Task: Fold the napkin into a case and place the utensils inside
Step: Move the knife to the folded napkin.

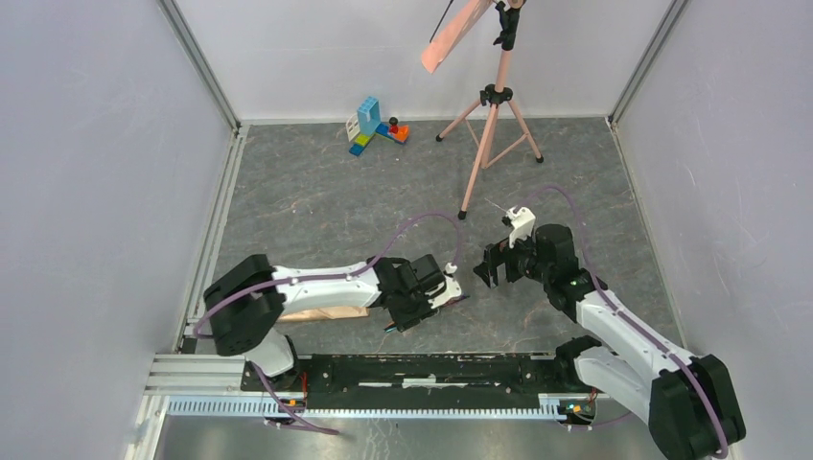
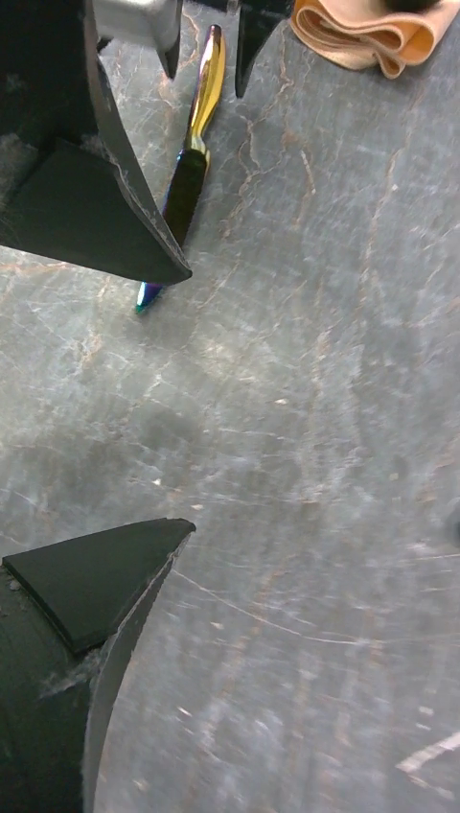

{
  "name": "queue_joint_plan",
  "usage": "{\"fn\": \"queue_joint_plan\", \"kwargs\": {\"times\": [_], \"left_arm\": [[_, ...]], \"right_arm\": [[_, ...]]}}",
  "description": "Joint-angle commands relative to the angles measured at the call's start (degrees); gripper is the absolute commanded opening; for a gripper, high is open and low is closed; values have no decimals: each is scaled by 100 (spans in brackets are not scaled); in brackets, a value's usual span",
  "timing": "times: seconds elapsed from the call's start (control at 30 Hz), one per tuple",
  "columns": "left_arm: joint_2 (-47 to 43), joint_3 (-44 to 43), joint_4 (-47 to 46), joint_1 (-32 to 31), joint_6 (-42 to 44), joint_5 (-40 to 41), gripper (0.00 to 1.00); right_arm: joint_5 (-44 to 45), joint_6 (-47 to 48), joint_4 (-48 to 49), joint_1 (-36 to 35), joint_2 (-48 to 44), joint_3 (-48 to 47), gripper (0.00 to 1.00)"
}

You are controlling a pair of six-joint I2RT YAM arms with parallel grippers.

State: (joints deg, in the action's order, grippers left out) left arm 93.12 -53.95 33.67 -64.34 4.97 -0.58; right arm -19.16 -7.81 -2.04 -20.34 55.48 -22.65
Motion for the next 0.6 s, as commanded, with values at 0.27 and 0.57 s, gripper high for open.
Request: {"fn": "queue_joint_plan", "kwargs": {"times": [0.27, 0.57], "left_arm": [[-3889, 591, -501, 710, -431, -617, 72], [-5618, 347, -394, 2043, -1199, 313, 82]], "right_arm": [[-716, 2919, 1511, -560, -963, 437, 98], [-1891, 5459, 492, -1703, 167, -350, 95]]}}
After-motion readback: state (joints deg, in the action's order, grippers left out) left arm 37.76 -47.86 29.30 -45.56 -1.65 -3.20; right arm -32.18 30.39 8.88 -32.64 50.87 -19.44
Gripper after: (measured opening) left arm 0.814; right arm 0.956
